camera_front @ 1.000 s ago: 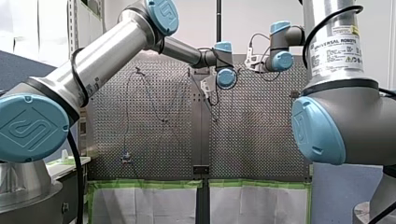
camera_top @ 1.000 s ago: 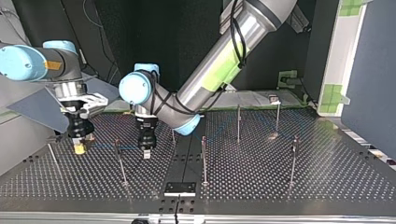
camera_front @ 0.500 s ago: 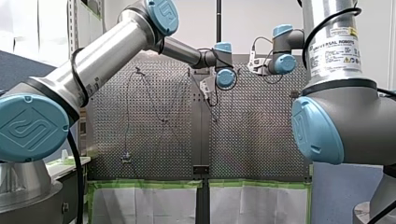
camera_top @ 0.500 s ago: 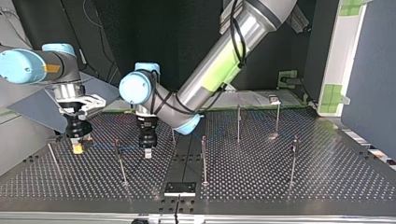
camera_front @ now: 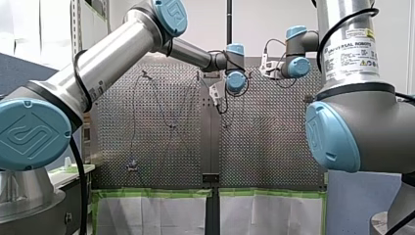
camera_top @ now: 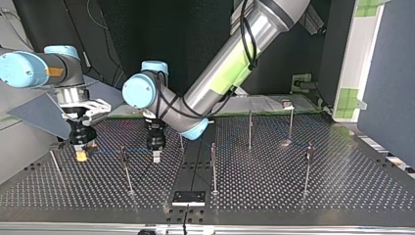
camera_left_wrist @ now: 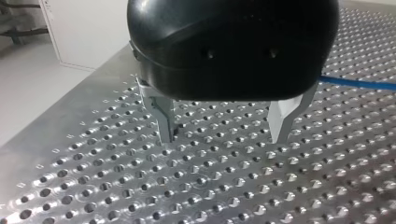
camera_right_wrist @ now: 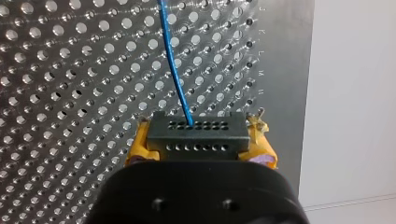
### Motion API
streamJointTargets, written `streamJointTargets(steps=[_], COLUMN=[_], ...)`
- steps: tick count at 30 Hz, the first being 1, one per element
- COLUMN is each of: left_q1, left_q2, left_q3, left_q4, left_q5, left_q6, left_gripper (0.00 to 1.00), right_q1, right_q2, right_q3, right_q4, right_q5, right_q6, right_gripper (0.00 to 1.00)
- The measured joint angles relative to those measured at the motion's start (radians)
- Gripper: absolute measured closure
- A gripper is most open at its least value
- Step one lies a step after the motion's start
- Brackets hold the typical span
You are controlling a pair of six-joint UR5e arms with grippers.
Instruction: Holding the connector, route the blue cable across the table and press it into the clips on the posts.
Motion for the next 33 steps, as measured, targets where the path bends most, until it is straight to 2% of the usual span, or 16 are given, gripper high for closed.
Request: streamJointTargets(steps=[4, 9, 17, 21, 25, 33], left_q1=[-0.008, -0.019, -0.031, -0.032, -0.026, -0.002], left_q2=[0.005, 0.042, 0.117, 0.152, 0.184, 0.256], left_q3=[-0.004, -0.041, -0.116, -0.151, -0.183, -0.255], left_q4=[-0.033, -0.058, 0.003, 0.038, 0.069, 0.127], left_q5=[-0.005, 0.000, 0.063, 0.075, 0.062, 0.000], left_q6=[-0.010, -0.008, -0.010, -0.012, -0.019, -0.038], left_gripper=[0.00, 0.00, 0.00, 0.00, 0.00, 0.00], right_q1=[0.000, 0.001, 0.008, 0.012, 0.013, 0.014], right_q2=[0.000, 0.000, 0.000, 0.000, 0.000, 0.000], right_q3=[0.000, 0.000, 0.000, 0.000, 0.000, 0.000], right_q4=[0.000, 0.001, 0.002, 0.003, 0.003, 0.002], right_q5=[0.000, -0.001, -0.002, -0.002, -0.002, -0.002], right_q6=[0.000, 0.001, 0.000, 0.000, 0.001, 0.001], right_gripper=[1.00, 1.00, 1.00, 1.00, 1.00, 1.00])
